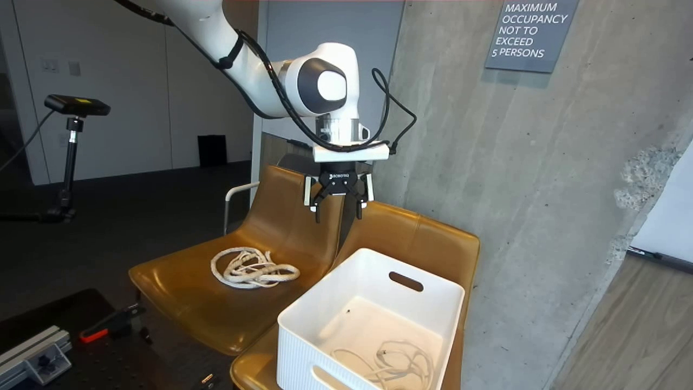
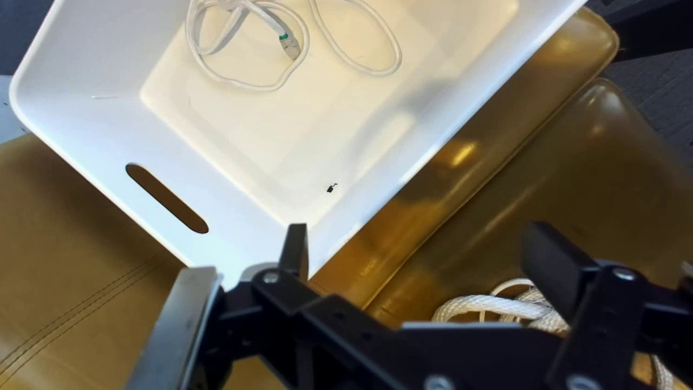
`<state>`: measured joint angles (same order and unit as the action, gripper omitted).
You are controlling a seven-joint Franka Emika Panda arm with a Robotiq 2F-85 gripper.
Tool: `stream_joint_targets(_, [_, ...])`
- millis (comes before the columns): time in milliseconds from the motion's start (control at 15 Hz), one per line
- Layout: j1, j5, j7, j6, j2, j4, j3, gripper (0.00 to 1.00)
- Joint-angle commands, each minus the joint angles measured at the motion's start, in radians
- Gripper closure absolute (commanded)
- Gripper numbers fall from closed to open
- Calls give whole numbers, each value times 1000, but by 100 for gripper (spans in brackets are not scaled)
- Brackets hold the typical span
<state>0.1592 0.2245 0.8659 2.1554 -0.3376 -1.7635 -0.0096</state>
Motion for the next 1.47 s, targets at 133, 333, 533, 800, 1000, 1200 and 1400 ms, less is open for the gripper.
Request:
stream_joint_targets(133, [-15, -4, 1, -2, -1, 2, -8, 0])
stream_joint_targets(333, [6, 13, 36, 0, -73, 53, -25, 0])
stream_joint_targets(533, [44, 26, 86, 20, -171, 120, -57, 0])
stream_joint_targets(800, [94, 40, 143, 55, -319, 214, -87, 0])
stream_joint_targets(1000, [118, 48, 168, 69, -423, 290, -94, 0])
stream_joint_targets(1200, [140, 61, 220, 105, -501, 339, -93, 0])
stream_joint_targets(1400, [168, 90, 333, 181, -541, 349, -89, 0])
